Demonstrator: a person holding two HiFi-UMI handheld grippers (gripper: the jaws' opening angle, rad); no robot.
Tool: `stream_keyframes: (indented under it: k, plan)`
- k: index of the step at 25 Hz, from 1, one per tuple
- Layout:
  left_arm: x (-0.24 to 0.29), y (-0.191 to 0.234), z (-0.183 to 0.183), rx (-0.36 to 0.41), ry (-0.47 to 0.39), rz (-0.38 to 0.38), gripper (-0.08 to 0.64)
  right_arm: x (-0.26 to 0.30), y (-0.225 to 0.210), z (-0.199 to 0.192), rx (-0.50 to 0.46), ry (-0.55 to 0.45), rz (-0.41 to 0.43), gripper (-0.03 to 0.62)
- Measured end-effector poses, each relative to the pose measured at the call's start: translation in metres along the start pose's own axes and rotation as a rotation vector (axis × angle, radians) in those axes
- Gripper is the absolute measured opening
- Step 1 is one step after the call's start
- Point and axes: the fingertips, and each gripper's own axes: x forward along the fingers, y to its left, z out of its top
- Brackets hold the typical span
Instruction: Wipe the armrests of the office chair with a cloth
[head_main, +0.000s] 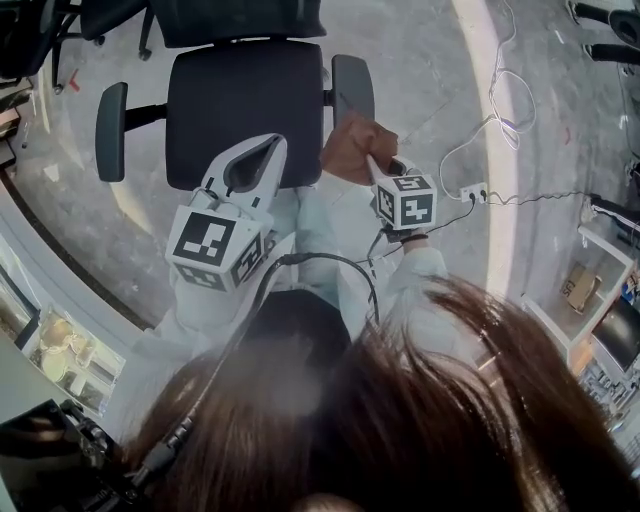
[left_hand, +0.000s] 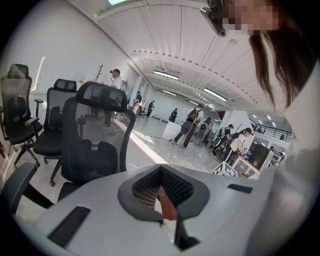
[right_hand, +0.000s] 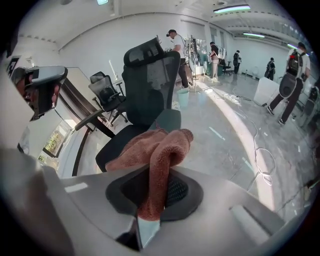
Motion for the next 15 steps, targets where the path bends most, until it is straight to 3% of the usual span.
stream_keyframes:
  k: [15]
  plan:
    - [-0.021, 0.02, -0.016, -0.05, 0.008, 0.116, 0.003, 0.07, -0.063, 0.123, -0.089, 0.019, -0.078, 0.038]
